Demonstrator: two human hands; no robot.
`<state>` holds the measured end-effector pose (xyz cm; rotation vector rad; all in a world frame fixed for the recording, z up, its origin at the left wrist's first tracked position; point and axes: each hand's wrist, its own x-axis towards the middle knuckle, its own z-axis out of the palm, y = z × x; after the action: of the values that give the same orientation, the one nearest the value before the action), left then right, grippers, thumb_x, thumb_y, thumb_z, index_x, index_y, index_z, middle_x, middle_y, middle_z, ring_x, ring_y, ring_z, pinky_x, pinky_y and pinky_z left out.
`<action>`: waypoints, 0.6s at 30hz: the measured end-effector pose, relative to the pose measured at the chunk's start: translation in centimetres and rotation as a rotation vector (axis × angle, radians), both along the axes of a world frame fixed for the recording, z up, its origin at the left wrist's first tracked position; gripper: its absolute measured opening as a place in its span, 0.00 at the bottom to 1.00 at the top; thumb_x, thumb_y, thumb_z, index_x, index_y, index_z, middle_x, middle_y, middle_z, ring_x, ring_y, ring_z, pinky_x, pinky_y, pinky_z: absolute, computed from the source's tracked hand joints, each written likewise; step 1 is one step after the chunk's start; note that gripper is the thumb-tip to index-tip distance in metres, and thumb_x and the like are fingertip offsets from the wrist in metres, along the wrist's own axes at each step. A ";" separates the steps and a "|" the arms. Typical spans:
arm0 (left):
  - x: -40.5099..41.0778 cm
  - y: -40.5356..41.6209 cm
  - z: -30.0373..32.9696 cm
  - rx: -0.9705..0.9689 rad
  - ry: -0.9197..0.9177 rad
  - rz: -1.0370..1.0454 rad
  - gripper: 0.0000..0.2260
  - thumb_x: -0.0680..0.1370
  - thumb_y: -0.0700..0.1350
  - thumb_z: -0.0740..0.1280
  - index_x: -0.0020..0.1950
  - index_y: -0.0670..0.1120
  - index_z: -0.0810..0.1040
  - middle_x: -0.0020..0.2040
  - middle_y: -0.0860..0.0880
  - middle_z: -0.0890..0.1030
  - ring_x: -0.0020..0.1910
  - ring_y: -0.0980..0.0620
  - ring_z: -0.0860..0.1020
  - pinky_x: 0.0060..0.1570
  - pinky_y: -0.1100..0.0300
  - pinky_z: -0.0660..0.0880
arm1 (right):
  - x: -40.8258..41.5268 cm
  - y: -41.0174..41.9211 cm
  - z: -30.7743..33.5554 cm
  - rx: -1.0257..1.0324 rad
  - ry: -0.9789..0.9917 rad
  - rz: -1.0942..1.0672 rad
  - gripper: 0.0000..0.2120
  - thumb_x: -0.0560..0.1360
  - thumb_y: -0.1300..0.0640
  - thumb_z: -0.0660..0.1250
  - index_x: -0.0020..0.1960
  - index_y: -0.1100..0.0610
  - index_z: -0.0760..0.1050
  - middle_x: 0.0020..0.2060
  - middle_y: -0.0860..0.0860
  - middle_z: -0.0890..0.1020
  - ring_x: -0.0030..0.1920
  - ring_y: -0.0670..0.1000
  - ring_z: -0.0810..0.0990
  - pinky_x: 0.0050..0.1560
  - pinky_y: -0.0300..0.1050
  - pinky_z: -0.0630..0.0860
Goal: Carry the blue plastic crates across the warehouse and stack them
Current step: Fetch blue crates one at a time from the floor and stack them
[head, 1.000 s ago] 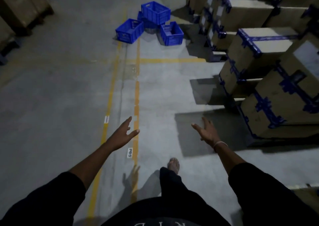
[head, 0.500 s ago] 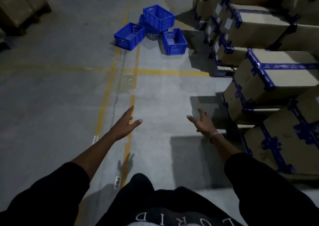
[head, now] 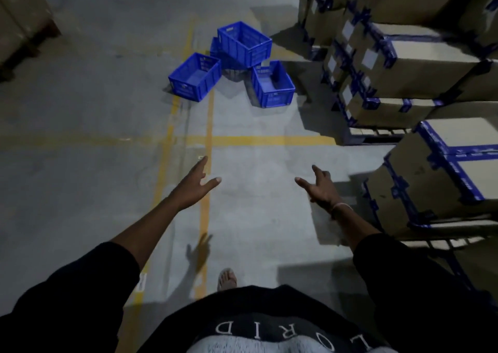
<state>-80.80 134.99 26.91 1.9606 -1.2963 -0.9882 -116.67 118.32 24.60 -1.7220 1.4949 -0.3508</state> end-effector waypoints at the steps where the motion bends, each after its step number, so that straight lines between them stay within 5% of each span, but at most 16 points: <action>1: 1.6 -2.1 0.3 0.006 -0.008 -0.007 0.41 0.77 0.65 0.67 0.83 0.58 0.48 0.83 0.54 0.53 0.76 0.51 0.67 0.71 0.50 0.69 | 1.2 -1.8 0.1 0.007 -0.015 -0.014 0.49 0.68 0.28 0.67 0.79 0.52 0.56 0.73 0.52 0.60 0.67 0.60 0.72 0.62 0.61 0.76; 18: 16.1 -36.5 -1.6 0.038 0.022 0.035 0.40 0.78 0.63 0.67 0.83 0.57 0.49 0.83 0.54 0.53 0.76 0.49 0.67 0.67 0.51 0.71 | 15.7 -37.0 -3.5 0.056 -0.066 -0.042 0.53 0.63 0.25 0.67 0.78 0.50 0.57 0.73 0.50 0.59 0.68 0.58 0.71 0.60 0.62 0.77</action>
<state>-64.69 98.48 25.29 1.9887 -1.2358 -1.0208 -100.93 81.28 21.07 -1.6223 1.4815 -0.3805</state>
